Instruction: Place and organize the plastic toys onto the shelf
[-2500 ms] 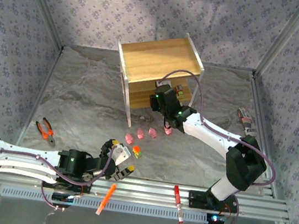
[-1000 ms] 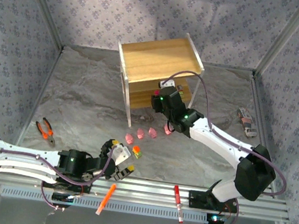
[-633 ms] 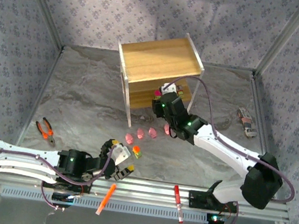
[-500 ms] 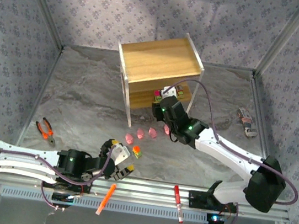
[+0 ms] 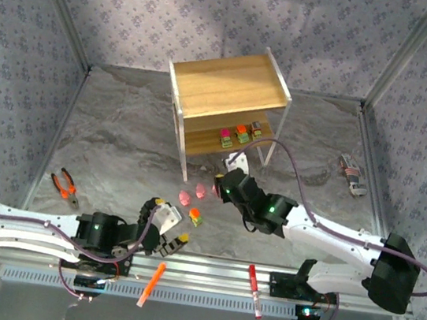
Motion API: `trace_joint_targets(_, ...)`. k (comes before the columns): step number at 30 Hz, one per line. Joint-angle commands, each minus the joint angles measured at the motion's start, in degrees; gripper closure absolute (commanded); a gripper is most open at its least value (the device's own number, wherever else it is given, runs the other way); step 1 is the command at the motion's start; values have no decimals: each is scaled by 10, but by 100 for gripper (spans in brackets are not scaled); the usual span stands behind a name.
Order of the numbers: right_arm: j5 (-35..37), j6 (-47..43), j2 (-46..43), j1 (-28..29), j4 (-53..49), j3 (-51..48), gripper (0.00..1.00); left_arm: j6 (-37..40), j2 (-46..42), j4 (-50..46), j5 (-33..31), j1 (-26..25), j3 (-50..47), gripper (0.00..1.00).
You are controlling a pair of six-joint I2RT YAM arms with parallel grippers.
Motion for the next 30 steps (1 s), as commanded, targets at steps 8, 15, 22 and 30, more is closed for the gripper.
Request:
trace_joint_targets(8, 44, 104, -21, 111, -9, -75, 48, -27, -34, -36, -4, -4, 5, 0)
trace_joint_targets(15, 44, 140, 23, 149, 41, -101, 47, -21, -30, -33, 11, -2, 6, 0)
trace_joint_targets(22, 40, 145, 89, 181, 86, -90, 43, -17, -32, -31, 38, 5, 5, 0)
trace_joint_targets(30, 20, 153, 144, 189, 119, -81, 38, -15, -47, -30, 80, 24, 2, 0)
